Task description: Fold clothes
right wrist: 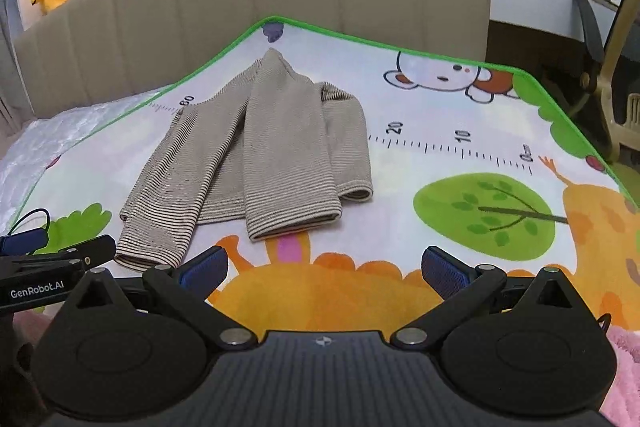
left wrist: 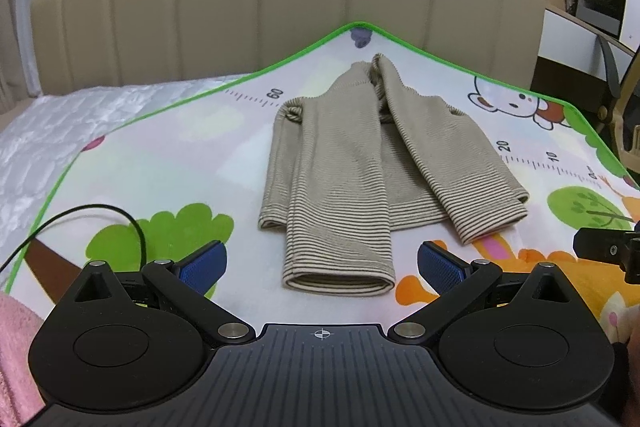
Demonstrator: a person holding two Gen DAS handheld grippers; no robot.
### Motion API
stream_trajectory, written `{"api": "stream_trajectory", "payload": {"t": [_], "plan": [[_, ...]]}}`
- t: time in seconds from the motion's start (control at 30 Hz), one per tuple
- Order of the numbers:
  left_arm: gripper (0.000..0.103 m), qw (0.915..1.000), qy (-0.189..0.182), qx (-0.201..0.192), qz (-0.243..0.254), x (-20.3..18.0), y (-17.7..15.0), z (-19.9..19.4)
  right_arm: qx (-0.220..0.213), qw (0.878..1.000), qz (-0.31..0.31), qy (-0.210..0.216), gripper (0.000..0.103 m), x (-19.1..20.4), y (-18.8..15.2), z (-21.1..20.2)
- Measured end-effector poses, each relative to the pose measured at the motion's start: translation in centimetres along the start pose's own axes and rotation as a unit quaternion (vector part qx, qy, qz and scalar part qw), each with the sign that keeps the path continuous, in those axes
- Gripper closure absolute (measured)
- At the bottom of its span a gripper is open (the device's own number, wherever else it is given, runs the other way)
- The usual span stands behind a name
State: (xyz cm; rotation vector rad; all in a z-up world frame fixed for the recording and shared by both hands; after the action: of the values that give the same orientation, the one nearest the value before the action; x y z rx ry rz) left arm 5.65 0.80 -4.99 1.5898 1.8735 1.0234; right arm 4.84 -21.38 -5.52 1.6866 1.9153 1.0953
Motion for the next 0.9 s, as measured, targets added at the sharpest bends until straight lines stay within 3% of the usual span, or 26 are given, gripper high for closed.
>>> {"api": "stream_trajectory", "payload": {"t": [0.9], "plan": [[0.000, 0.9999, -0.001, -0.008, -0.006, -0.31, 0.51, -0.44, -0.012, 1.000, -0.012, 0.004, 0.000, 0.49, -0.18, -0.47]]}}
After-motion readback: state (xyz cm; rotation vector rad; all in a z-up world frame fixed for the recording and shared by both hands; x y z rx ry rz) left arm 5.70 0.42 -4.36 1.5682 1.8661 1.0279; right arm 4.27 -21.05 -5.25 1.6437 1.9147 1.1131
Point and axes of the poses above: each gripper's, at about its wrist camera, not at the fingertips, and z roughly the way its jaws point, x to its left, y to its top, the point moved 7 cm from there along z, roughly the way its jaws point, and after that the axes turned 13 degrees about y, right-handed, at the moved point
